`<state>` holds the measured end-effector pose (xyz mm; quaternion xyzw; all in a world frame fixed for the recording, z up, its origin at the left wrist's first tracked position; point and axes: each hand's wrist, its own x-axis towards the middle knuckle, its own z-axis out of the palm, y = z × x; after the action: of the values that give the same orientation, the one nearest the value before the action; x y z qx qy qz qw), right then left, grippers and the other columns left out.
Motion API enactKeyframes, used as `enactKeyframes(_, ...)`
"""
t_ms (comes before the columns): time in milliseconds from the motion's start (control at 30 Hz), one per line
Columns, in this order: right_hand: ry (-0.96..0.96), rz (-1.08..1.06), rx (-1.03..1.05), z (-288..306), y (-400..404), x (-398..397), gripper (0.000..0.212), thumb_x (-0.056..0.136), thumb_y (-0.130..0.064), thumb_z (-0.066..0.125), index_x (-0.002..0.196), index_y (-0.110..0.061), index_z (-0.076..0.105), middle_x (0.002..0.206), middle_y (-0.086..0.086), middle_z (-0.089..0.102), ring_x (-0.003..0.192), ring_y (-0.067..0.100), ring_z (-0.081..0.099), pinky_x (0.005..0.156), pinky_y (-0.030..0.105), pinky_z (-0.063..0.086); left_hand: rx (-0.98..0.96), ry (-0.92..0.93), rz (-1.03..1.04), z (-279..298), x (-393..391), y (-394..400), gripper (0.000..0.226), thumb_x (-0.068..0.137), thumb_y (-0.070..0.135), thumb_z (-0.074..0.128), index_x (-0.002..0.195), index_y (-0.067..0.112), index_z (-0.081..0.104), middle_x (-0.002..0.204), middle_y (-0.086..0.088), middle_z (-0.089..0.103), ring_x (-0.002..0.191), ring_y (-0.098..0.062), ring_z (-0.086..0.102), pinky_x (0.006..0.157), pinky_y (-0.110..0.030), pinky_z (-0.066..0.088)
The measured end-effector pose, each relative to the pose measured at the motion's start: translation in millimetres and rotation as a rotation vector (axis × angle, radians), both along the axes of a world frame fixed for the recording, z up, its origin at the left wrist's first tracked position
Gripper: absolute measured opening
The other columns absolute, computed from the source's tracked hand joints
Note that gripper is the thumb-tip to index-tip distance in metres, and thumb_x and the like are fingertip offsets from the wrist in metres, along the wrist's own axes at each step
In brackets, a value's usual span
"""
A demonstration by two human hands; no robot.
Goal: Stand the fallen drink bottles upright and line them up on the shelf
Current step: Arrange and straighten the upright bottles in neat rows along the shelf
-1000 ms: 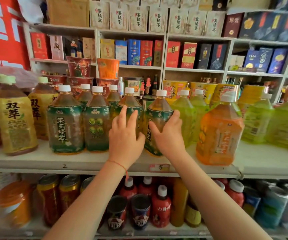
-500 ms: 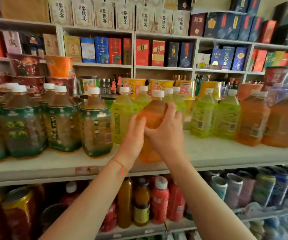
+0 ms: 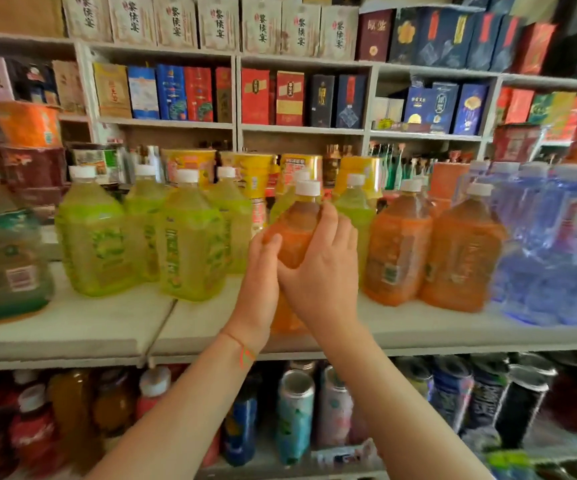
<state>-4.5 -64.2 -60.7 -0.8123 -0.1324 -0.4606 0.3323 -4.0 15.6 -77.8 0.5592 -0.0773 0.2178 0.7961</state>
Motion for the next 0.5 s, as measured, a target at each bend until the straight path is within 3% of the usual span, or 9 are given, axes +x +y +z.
enactKeyframes(100,-0.047,-0.048,-0.002,-3,-33,8,0.087,0.086,-0.057,0.053,0.146,0.004,0.039,0.136,0.02,0.052,0.128,0.037,0.047,0.108,0.049,0.039,-0.064,0.048,-0.087,0,10,-37,0.057,0.09,0.046,0.051,0.139,0.017,0.055,0.133,-0.012,0.065,0.126,-0.027,0.06,0.113,-0.048,0.042)
enactKeyframes(200,-0.101,-0.061,0.0,-9,-61,15,0.08,0.092,-0.048,0.056,0.147,0.007,0.038,0.144,0.026,0.047,0.138,0.041,0.041,0.114,0.054,0.033,-0.083,0.082,-0.157,2,16,-70,0.047,0.105,0.039,0.042,0.141,0.012,0.054,0.135,-0.012,0.064,0.128,-0.026,0.059,0.115,-0.048,0.039)
enactKeyframes(333,-0.247,-0.095,0.034,-10,-74,18,0.057,0.089,-0.018,0.072,0.136,0.006,0.051,0.149,0.03,0.042,0.142,0.044,0.037,0.118,0.055,0.028,-0.135,0.088,-0.237,6,17,-92,0.043,0.106,0.027,0.037,0.139,0.007,0.055,0.135,-0.013,0.064,0.127,-0.024,0.059,0.112,-0.04,0.043)
enactKeyframes(433,-0.344,-0.072,-0.029,-9,-73,21,0.038,0.09,0.003,0.064,0.128,0.004,0.058,0.15,0.03,0.041,0.145,0.043,0.034,0.12,0.055,0.025,-0.117,0.066,-0.308,12,13,-93,0.039,0.106,0.023,0.037,0.132,0.005,0.061,0.131,-0.011,0.067,0.12,-0.018,0.062,0.101,-0.03,0.049)
enactKeyframes(500,-0.374,-0.035,-0.095,-8,-69,22,0.032,0.094,0.006,0.055,0.125,0.004,0.061,0.151,0.03,0.04,0.146,0.043,0.031,0.122,0.055,0.021,-0.025,0.048,-0.233,18,13,-82,0.033,0.104,0.017,0.042,0.123,0.001,0.064,0.123,-0.015,0.068,0.111,-0.019,0.063,0.098,-0.033,0.05)
